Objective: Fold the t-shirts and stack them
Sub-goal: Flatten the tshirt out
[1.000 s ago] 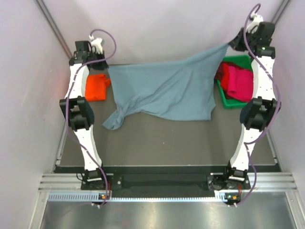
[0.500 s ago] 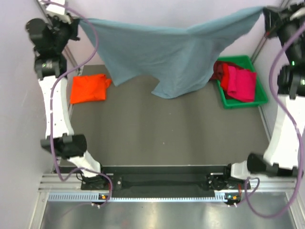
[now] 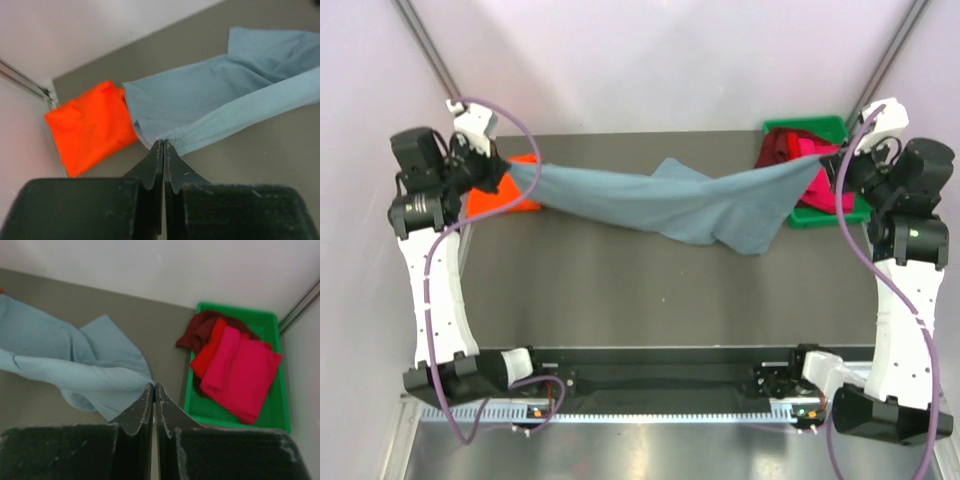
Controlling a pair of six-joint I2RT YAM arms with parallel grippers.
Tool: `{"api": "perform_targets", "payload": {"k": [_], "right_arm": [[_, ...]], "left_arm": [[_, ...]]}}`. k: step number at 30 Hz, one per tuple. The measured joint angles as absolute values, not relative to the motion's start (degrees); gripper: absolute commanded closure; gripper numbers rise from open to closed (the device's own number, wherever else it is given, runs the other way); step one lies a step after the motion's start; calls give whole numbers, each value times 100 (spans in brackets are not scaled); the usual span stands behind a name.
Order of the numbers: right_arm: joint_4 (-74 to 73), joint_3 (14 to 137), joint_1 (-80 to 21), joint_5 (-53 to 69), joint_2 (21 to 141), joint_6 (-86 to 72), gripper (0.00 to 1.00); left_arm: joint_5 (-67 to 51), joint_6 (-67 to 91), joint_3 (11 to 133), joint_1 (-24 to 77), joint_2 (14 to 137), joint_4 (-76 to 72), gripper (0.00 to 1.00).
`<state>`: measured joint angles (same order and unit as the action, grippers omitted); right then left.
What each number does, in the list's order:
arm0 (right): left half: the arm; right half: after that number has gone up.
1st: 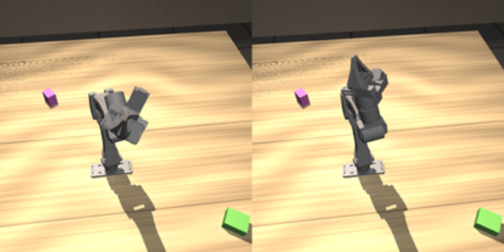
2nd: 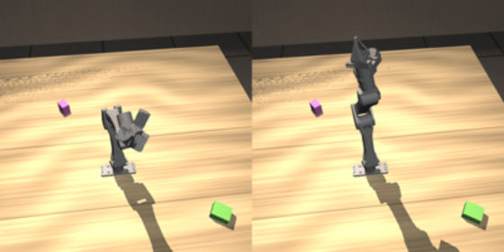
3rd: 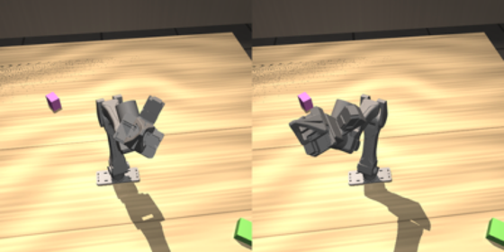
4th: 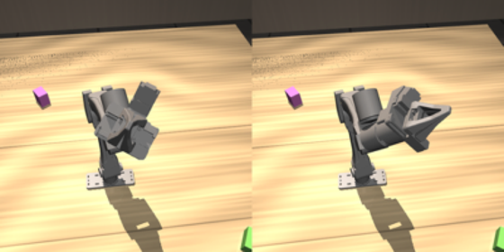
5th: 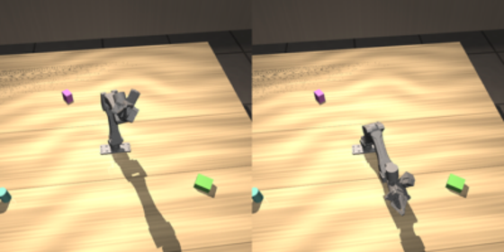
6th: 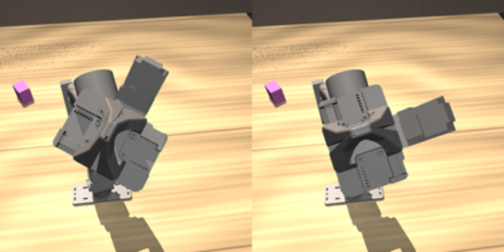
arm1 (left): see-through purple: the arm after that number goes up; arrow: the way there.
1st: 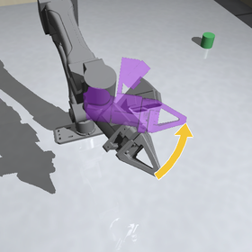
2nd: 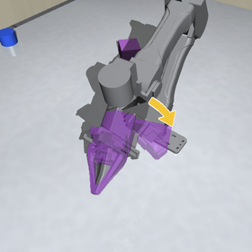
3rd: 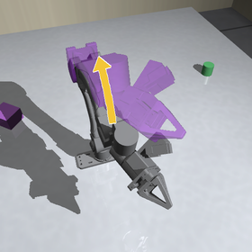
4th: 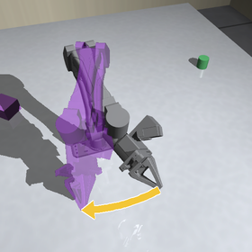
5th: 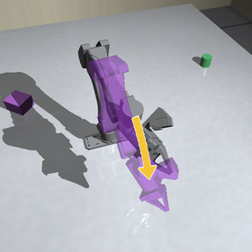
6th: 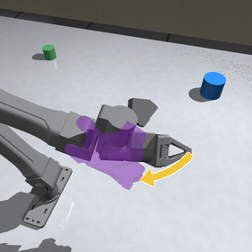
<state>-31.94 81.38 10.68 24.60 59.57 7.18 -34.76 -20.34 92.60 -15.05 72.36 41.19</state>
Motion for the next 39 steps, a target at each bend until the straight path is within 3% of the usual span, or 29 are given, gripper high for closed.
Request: {"api": "perform_targets", "payload": {"k": [5, 9, 20, 27, 32, 36, 39], "right_arm": [[-3470, 8027, 1068, 2453, 5655, 838, 100], [-3271, 8086, 1070, 2475, 5918, 611, 100], [-2875, 8910, 1184, 2375, 9762, -250, 100], [-3048, 11664, 1135, 2213, 11566, -217, 100], [-2803, 12842, 1129, 2112, 11384, -285, 100], [-2757, 12667, 1131, 2117, 10409, -301, 100], [-2598, 11826, 1140, 2206, 9177, -204, 100]], "left_arm": [[-3492, -2117, 8923, -1507, 6799, 4624, 100], [-3457, -2073, 8967, -1507, 7201, 4681, 100], [-3186, -1122, 9948, -1500, 11566, 4737, 100], [-3000, -718, 12425, -1212, 13058, 4663, 100], [-2943, -567, 13611, -847, 12923, 4123, 100], [-2910, -543, 13360, -834, 12003, 3745, 100], [-2980, -711, 12731, -937, 10951, 3747, 100]]}}
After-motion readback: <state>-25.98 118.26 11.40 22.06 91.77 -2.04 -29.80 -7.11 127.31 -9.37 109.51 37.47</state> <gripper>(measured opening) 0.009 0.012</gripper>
